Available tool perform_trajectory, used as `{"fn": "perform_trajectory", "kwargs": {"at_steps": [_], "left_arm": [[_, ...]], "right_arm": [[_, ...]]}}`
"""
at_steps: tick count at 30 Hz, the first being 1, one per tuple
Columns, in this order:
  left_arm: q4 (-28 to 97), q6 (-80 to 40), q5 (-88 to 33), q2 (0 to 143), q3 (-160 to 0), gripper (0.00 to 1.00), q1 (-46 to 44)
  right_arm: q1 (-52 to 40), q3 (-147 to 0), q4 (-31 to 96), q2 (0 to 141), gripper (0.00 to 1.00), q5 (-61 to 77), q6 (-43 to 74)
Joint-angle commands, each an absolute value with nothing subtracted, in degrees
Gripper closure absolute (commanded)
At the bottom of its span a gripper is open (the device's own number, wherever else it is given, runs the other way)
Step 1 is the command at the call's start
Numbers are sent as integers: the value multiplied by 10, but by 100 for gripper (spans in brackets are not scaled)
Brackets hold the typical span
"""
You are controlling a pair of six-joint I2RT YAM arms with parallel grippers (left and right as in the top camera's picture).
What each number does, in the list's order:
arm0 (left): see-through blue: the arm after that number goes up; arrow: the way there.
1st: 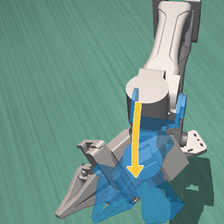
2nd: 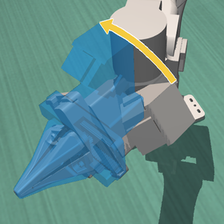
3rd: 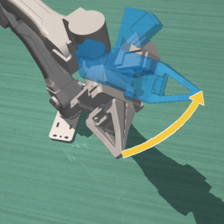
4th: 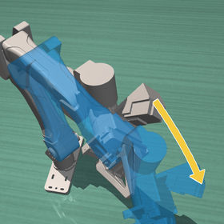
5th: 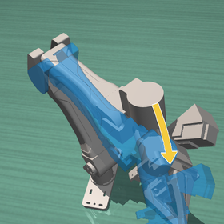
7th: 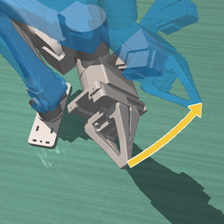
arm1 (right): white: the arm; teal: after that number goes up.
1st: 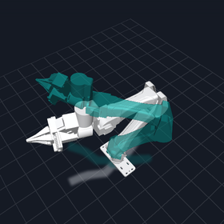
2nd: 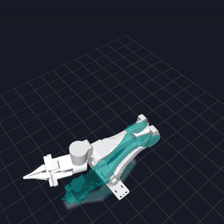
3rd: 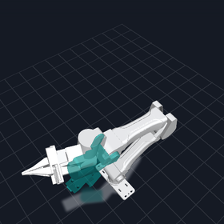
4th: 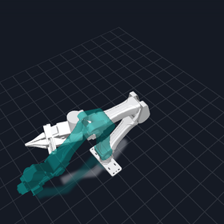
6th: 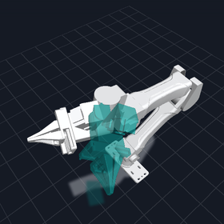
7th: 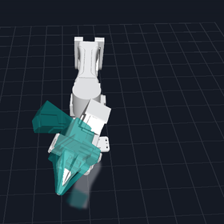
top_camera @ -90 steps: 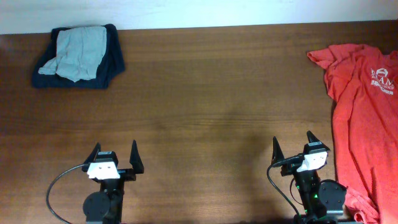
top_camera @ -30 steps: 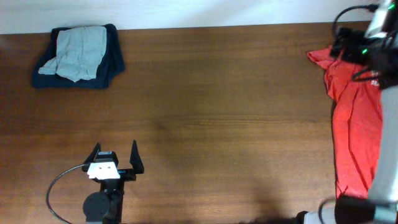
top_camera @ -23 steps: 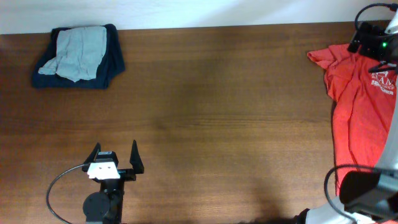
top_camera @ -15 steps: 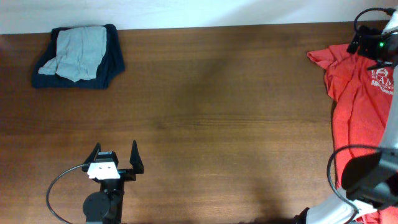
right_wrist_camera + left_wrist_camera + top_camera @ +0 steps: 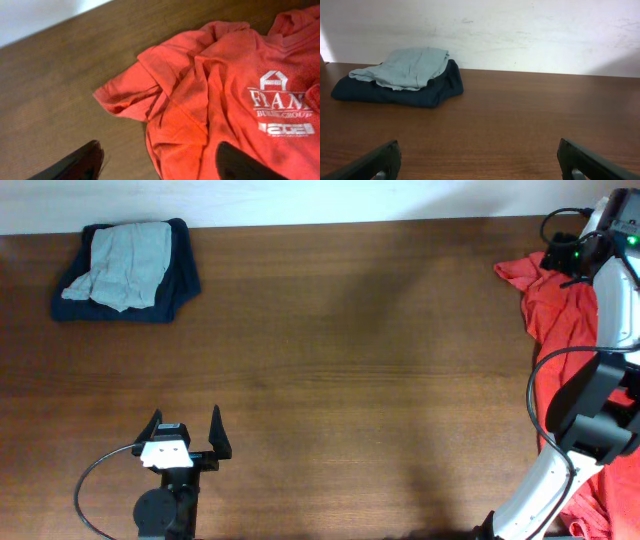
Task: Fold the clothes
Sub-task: 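Reach the right gripper up to the red t-shirt pile, then grasp the top orange t-shirt with the right gripper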
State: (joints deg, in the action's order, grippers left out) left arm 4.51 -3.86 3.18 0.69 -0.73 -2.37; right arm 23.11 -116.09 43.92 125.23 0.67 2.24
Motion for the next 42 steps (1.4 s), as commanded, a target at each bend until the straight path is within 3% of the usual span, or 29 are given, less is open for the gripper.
{"fn": "perform_trajectory", "kwargs": {"at_steps": [1,7,19,22,27,30,36,39,42], "left_arm": [[46,-29,27,4,-5,1,-20],[46,-29,27,4,-5,1,-20],[46,-29,27,4,-5,1,-20],[46,-29,27,4,-5,1,-20],[46,-29,27,4,-5,1,-20],[46,-29,27,4,-5,1,-20],[46,-29,27,4,-5,1,-20],[46,-29,27,4,-5,1,-20],[46,-29,27,4,-5,1,-20]], "right_arm": [[232,-1169,427,1271,30,-7,22],[232,-1169,417,1321,39,-10,22],[232,-1169,390,1390,42,-25,51],[232,-1169,393,1390,51,-34,52],[232,-1169,398,1390,88,-37,52],[232,-1170,402,1389,96,-37,52],[233,-1171,412,1361,92,-37,77],[234,-1174,436,1340,62,-37,97],[234,-1174,463,1333,59,-37,140]]}}
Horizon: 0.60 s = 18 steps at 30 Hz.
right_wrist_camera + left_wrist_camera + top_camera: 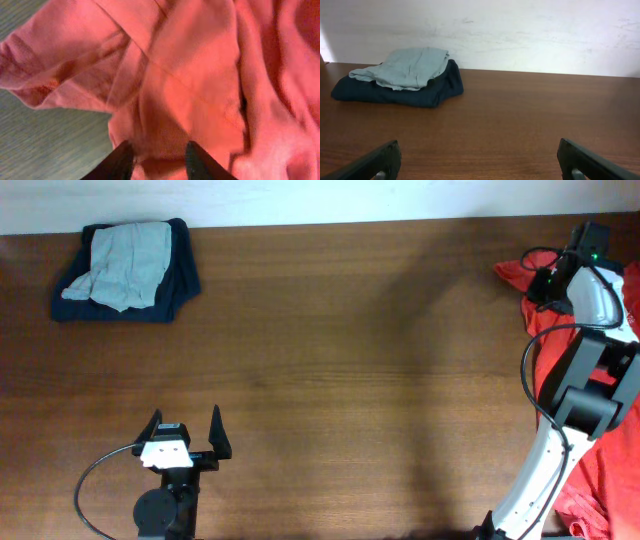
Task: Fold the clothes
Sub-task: 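Grasp the top orange t-shirt with the right gripper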
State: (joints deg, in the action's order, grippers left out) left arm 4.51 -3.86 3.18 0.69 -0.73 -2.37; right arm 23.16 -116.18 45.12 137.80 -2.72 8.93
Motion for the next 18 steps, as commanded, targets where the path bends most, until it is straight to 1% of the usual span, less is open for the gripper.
{"fn": "perform_trajectory", "kwargs": {"at_steps": [1,4,5,7,11,14,18], "left_arm": [[46,-29,27,4,-5,1,-20],[46,-29,27,4,-5,1,-20],[46,-29,27,4,-5,1,-20],[46,-29,27,4,-5,1,-20],[46,-29,27,4,-5,1,-20],[46,-29,27,4,-5,1,-20],[46,-29,27,4,-5,1,-20]], "right_arm": [[234,-1174,469,1334,59,-37,149],[234,-1172,474,1341,61,-35,170],[233,-1172,475,1344,69,-33,170],[233,-1172,477,1347,73,-33,170],[233,-1172,483,1348,72,-33,170],[233,-1172,486,1348,66,-33,171],[233,-1168,486,1354,63,-33,171]]}}
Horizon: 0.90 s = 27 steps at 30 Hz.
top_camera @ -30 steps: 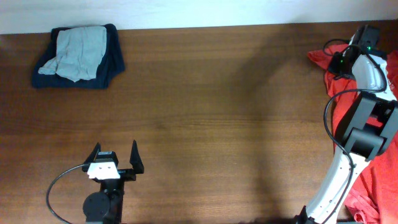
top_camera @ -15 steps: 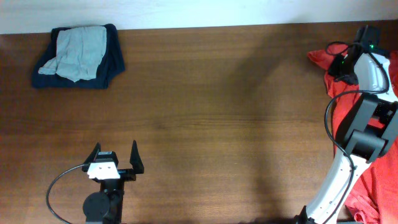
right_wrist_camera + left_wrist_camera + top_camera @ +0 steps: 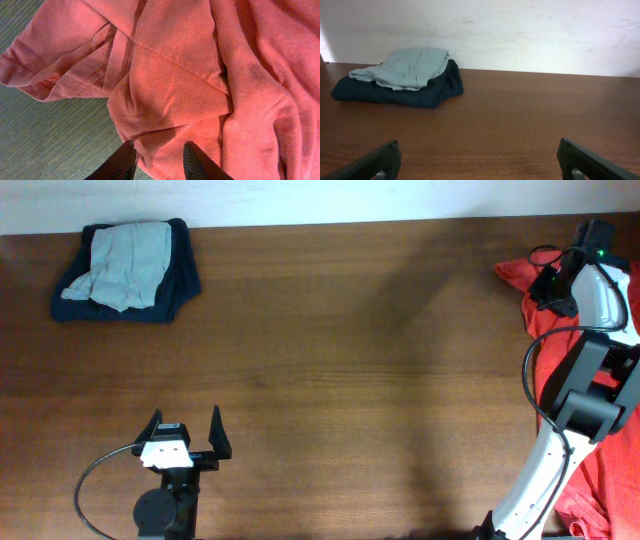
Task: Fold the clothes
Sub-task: 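Grasp the top orange t-shirt with the right gripper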
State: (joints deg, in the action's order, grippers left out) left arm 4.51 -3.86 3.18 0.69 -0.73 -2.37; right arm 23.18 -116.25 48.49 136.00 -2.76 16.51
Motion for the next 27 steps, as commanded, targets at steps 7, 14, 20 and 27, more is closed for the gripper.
{"fn": "perform_trajectory", "kwargs": {"at_steps": [7,14,20,27], "left_arm": [[46,-29,27,4,-5,1,-20],[46,-29,27,4,-5,1,-20],[46,-29,27,4,-5,1,-20],[46,-29,27,4,-5,1,-20]], "right_arm": [[233,-1155,473,1354,64,-33,171],[233,-1132,453,1355,64,-35,190],[233,-1124,437,1355,67,-35,190],[233,-1124,439,1355,72,-35,190]]}}
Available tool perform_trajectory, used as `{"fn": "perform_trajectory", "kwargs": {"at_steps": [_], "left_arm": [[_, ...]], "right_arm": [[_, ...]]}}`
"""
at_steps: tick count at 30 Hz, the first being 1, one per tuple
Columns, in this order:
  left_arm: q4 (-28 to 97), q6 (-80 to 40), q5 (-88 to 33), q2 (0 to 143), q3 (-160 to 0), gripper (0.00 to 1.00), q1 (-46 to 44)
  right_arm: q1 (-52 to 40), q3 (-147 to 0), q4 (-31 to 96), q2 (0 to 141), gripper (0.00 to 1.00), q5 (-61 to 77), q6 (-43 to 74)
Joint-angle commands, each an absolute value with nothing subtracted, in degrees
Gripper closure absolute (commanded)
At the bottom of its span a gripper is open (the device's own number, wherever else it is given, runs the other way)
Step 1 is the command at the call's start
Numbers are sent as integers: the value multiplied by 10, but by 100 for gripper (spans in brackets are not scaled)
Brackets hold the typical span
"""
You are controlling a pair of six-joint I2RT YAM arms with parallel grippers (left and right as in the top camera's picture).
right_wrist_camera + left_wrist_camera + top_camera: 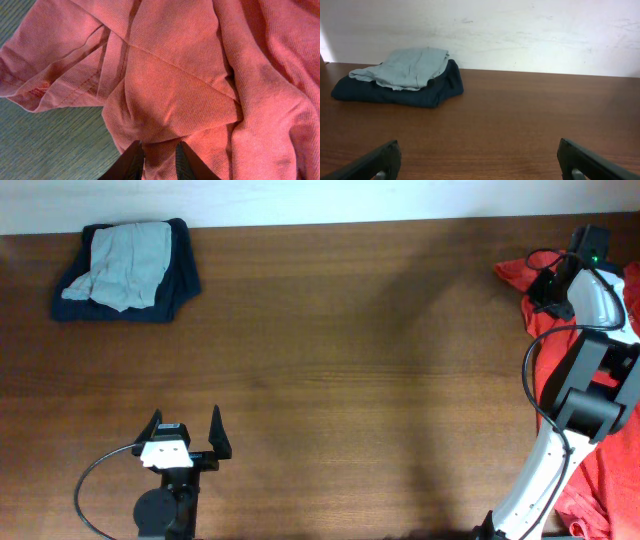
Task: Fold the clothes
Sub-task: 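Grasp the top orange t-shirt with the right gripper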
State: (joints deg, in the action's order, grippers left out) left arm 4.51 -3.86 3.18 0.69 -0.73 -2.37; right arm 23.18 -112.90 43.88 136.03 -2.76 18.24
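A crumpled red shirt with folds and a hemmed edge lies at the table's far right, and more of it trails down the right edge. My right gripper is down on the shirt's upper left part. Its fingers stand close together, with a ridge of red cloth pinched between them. My left gripper rests open near the front left. Only bare wood lies between its fingers.
A folded pile, light grey-blue cloth on top of dark navy, sits at the back left corner by the white wall. The brown wooden table stretches between the two arms.
My right gripper's fingers have come closer together on a fold of the red shirt. The camera sits slightly nearer the cloth. The left arm has not moved.
My right gripper hung wide open above the red shirt's left sleeve area. Then it was down on the cloth with its fingers partly narrowed and astride a fold. Now the fingers pinch that fold. The left gripper stayed open and still throughout.
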Motion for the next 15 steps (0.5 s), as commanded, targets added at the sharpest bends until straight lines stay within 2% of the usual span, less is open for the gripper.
{"fn": "perform_trajectory", "kwargs": {"at_steps": [1,7,12,15], "left_arm": [[46,-29,27,4,-5,1,-20],[46,-29,27,4,-5,1,-20],[46,-29,27,4,-5,1,-20],[46,-29,27,4,-5,1,-20]], "right_arm": [[233,-1122,439,1355,68,-35,190],[233,-1091,402,1355,68,-35,190],[233,-1091,400,1355,96,-35,190],[233,-1102,405,1353,96,-35,189]]}}
